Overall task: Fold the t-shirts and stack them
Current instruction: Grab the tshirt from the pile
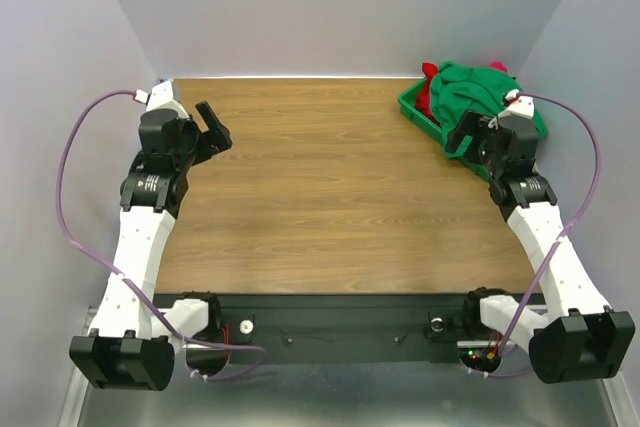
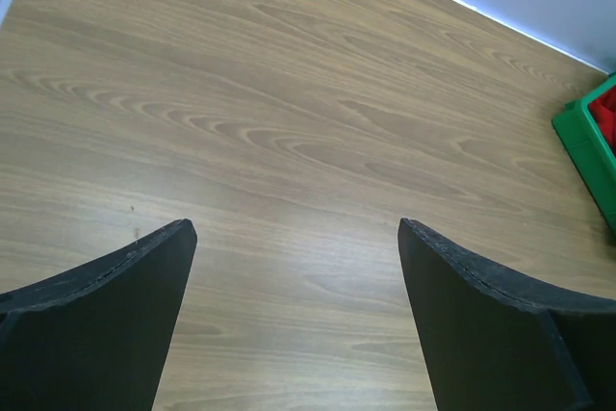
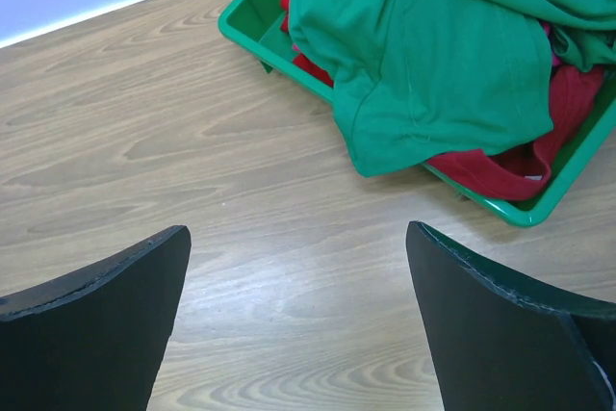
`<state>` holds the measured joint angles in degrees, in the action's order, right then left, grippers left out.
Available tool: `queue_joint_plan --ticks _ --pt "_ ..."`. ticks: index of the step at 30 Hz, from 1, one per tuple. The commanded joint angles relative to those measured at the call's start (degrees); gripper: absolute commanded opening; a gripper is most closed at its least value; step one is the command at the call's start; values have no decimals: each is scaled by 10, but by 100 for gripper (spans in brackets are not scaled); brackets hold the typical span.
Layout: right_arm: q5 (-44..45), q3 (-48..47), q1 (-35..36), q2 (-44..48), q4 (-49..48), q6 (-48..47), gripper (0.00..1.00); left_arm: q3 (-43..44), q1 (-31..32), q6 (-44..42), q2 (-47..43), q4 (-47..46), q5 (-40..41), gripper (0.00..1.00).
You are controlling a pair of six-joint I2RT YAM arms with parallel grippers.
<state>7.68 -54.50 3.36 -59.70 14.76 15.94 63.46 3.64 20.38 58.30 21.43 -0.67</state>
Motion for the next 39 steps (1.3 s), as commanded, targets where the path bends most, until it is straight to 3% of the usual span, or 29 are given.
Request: queue_joint_plan --ticks 1,10,18,30,39 --pt "-8 -25 -3 13 -1 -15 100 48 -2 -10 -5 21 48 98" --pt "3 -72 -3 -24 14 -14 100 53 -3 0 3 -31 10 99" --pt "96 -119 -4 -82 33 -40 100 59 -2 -39 39 -61 20 98" --pt "102 -195 -45 -273 34 -56 99 58 16 -101 116 -94 -6 96" --pt "101 -234 -48 -366 35 -73 98 61 30 -91 133 -110 -18 96"
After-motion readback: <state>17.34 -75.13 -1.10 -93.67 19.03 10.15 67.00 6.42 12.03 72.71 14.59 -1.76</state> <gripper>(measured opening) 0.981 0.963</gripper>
